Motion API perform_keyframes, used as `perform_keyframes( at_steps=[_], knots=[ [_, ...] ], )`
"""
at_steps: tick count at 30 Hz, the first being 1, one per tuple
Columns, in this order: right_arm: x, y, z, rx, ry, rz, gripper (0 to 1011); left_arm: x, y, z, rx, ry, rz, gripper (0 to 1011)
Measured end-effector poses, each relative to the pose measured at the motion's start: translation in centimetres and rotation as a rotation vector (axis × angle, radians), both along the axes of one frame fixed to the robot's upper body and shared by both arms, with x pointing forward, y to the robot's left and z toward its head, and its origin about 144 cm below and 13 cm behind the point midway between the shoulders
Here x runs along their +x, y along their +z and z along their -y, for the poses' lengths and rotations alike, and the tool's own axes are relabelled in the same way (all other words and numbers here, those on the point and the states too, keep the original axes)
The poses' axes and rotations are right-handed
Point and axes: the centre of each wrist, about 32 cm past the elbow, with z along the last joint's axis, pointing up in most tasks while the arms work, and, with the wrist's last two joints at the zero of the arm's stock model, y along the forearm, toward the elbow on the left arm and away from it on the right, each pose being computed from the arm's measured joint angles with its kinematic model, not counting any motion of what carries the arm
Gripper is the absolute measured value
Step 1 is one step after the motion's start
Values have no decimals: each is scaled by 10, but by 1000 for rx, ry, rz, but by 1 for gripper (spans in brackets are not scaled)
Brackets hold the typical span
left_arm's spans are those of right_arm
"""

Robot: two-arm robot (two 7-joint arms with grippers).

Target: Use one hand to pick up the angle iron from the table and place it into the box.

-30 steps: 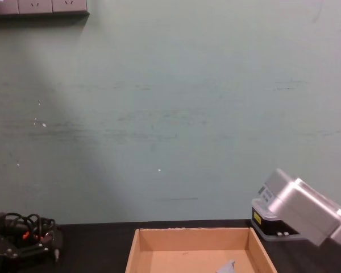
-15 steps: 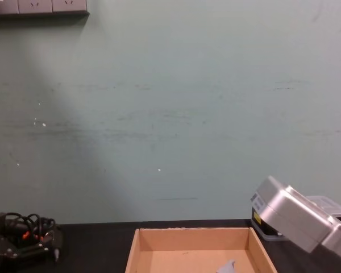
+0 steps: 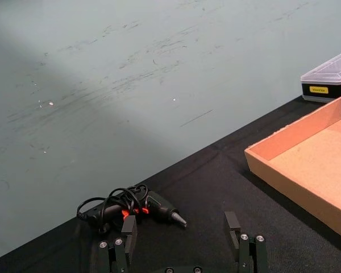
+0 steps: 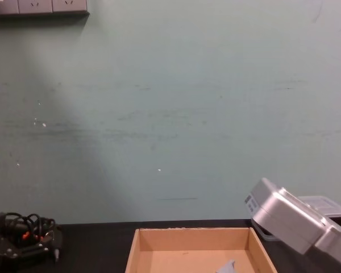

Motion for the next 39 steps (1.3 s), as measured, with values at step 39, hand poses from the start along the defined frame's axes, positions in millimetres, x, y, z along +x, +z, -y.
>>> perform_keyframes(
  at_steps=[39],
  knots=[
    [69,54,20,145,-345,298,539,0,0,0,0,0,0,1000]
  ],
)
